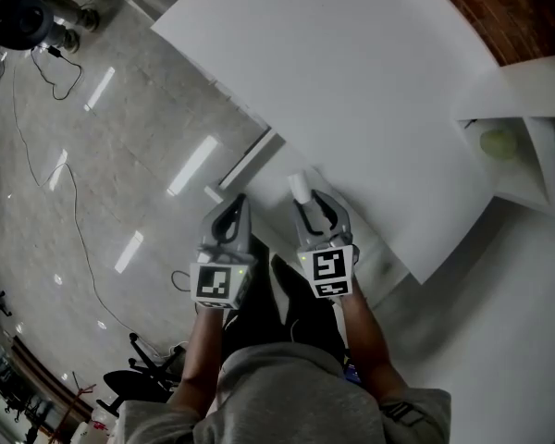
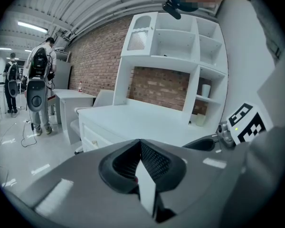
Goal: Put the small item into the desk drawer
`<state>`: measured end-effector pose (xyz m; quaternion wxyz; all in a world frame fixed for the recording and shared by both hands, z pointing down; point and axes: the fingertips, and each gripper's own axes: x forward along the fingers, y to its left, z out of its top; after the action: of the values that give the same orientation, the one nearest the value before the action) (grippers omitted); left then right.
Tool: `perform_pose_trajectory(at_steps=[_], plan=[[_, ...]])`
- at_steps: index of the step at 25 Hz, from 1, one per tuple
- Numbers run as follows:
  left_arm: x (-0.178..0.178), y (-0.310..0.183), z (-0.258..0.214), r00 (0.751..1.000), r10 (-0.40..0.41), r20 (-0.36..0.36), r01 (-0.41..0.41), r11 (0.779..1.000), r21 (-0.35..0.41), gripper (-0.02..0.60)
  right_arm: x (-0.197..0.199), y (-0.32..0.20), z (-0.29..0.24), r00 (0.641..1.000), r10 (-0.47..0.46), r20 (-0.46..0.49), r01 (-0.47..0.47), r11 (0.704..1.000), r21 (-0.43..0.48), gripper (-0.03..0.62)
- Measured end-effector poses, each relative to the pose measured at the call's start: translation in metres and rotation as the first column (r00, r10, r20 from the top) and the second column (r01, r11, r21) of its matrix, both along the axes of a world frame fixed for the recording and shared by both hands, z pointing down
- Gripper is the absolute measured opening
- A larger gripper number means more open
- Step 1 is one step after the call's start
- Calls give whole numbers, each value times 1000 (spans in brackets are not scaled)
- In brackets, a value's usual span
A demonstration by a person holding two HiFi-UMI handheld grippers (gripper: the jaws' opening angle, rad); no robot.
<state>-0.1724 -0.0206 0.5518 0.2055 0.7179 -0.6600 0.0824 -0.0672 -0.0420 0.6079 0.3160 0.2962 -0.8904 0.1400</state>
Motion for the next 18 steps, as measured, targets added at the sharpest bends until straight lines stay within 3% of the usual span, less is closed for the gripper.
perform_pose_trajectory(at_steps=[18], plan=[[-11, -3, 68, 1000, -15, -12, 14, 998, -65, 12, -23, -6, 98, 997, -62, -43, 58, 994, -92, 153]])
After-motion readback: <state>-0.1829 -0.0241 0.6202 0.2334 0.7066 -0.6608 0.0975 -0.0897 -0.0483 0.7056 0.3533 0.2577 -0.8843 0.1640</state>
